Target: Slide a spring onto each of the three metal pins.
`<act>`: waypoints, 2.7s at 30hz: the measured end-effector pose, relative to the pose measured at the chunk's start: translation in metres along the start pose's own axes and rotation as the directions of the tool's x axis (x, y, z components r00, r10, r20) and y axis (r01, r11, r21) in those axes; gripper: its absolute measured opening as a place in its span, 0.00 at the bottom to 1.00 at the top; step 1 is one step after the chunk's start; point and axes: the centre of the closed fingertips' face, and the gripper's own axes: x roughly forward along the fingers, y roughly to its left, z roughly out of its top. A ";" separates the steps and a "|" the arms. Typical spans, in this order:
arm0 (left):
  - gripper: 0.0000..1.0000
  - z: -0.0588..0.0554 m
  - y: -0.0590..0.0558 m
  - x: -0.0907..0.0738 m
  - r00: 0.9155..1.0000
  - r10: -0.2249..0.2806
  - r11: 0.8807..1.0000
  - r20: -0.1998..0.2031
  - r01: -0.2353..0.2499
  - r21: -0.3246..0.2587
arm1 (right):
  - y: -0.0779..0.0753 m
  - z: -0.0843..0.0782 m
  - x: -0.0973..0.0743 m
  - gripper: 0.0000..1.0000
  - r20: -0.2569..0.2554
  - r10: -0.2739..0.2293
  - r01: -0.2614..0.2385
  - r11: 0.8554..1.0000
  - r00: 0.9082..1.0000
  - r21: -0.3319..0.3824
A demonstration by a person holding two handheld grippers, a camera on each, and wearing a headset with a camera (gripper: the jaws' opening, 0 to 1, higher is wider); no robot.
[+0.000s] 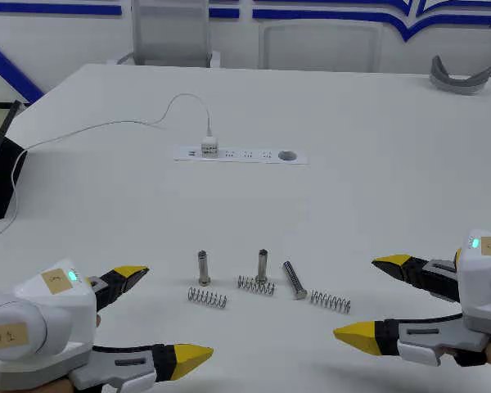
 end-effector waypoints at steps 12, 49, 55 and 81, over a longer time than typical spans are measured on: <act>0.87 0.001 0.000 0.000 1.000 0.001 1.000 0.003 -0.001 0.002 | 0.001 0.001 0.000 0.75 0.001 -0.002 0.002 1.000 1.000 -0.002; 0.87 0.003 0.002 0.000 1.000 0.016 1.000 0.011 -0.015 -0.007 | -0.017 0.026 0.036 0.48 -0.102 -0.016 0.022 0.998 0.995 0.062; 0.87 0.003 0.002 0.000 1.000 0.015 1.000 0.011 -0.015 -0.006 | -0.023 0.028 0.049 0.43 -0.136 -0.034 0.045 0.996 0.990 0.079; 0.86 0.002 0.002 0.004 1.000 0.009 1.000 0.002 -0.009 -0.003 | -0.024 0.010 0.101 0.21 -0.296 -0.051 0.101 0.982 0.954 0.158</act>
